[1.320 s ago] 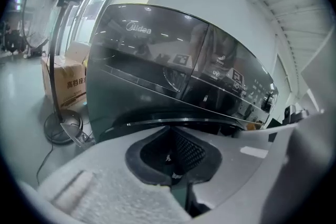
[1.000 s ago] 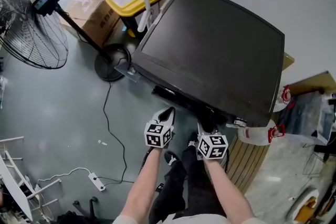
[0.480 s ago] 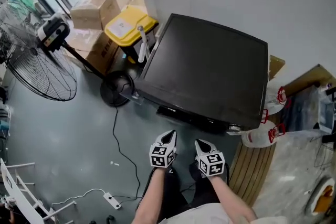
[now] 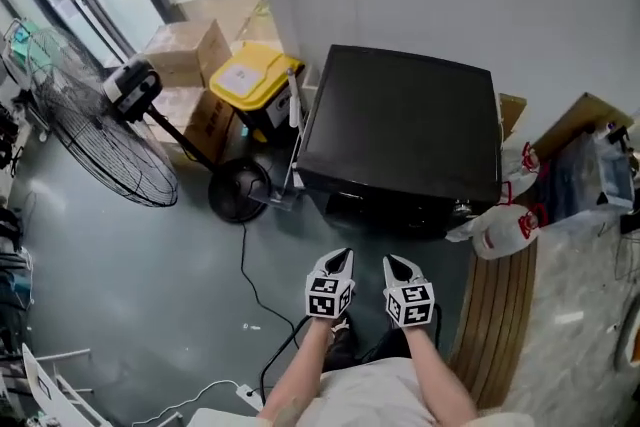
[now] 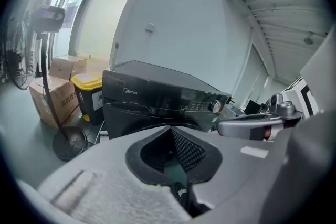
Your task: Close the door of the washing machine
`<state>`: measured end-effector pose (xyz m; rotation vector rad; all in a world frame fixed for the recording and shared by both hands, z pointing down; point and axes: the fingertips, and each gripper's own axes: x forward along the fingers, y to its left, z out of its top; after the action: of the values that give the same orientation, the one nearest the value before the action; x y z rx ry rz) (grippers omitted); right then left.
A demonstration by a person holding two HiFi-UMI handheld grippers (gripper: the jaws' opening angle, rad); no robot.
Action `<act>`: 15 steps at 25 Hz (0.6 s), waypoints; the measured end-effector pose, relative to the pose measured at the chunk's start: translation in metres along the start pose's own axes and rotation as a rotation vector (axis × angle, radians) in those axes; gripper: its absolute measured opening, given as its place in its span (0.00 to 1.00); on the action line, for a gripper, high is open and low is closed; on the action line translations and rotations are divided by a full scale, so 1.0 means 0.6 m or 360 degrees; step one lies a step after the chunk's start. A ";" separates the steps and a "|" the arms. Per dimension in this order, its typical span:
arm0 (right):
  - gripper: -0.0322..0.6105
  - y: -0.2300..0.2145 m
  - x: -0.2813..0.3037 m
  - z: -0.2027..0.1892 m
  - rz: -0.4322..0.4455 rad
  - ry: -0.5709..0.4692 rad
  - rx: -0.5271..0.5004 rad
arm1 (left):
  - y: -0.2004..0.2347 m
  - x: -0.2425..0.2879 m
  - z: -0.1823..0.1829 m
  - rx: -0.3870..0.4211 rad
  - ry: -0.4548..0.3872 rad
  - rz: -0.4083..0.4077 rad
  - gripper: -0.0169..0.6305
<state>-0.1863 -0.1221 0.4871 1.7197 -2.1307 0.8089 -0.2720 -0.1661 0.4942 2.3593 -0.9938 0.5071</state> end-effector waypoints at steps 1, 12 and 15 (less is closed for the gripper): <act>0.05 0.015 -0.012 0.010 -0.0009 -0.0029 0.0005 | -0.001 -0.018 0.004 -0.0009 -0.0002 -0.0012 0.03; 0.05 0.070 -0.083 0.006 -0.0144 -0.0120 0.0124 | -0.010 -0.130 0.013 0.0073 -0.0003 -0.0155 0.03; 0.05 0.065 -0.091 0.005 -0.0170 -0.0136 0.0134 | -0.008 -0.135 0.026 0.0085 -0.0025 -0.0207 0.03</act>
<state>-0.2100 -0.0747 0.4453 1.9253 -2.0650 0.8203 -0.3198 -0.1285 0.4384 2.4597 -0.8362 0.4708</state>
